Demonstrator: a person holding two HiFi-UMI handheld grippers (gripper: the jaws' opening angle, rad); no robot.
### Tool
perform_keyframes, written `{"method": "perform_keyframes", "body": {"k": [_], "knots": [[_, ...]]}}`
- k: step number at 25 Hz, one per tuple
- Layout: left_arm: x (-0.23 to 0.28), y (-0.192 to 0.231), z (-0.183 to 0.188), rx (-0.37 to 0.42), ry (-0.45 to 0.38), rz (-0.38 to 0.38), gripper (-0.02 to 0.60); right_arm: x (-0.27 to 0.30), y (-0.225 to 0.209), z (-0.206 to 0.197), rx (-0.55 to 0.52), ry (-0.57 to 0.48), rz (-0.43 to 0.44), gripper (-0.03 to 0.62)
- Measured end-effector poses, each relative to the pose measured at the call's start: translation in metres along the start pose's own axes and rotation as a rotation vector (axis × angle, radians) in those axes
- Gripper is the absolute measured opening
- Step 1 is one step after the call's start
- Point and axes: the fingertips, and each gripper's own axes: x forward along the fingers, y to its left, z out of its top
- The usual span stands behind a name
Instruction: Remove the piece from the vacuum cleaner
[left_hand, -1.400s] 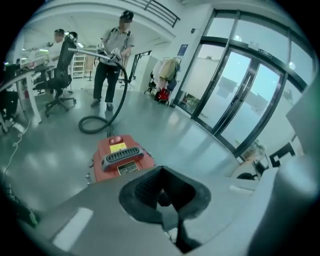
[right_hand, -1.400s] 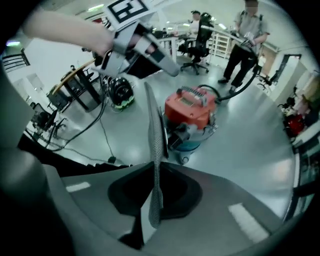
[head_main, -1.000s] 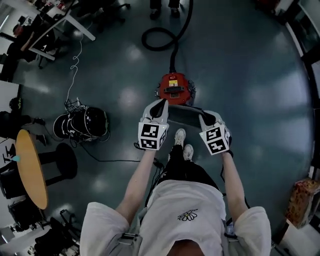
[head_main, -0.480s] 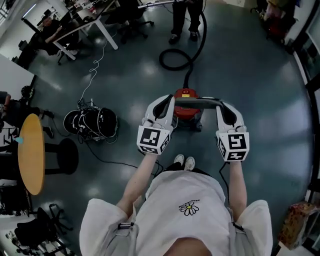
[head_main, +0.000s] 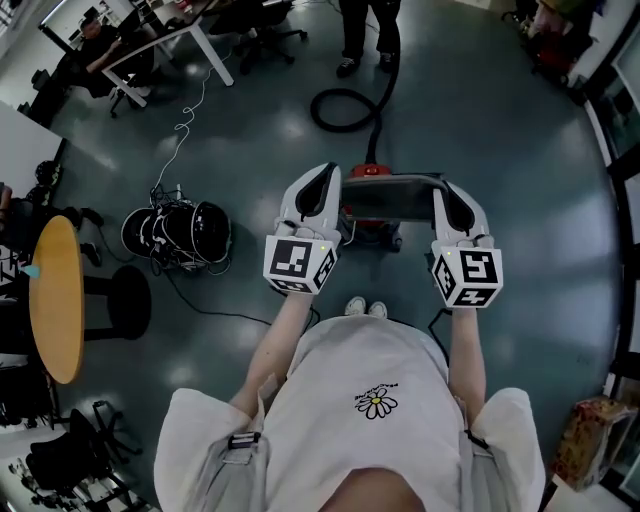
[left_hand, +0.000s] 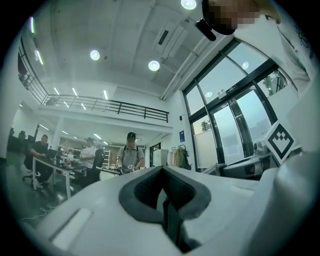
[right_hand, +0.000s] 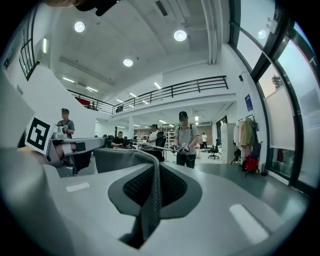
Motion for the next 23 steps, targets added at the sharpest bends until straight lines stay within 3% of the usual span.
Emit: {"method": "perform_keyframes", "body": {"k": [23], "knots": [[-0.005, 0.020, -0.001, 0.004, 0.018, -0.007, 0.001, 0.004, 0.020, 0.012, -0.022, -0.015, -0.022, 0.043]]}}
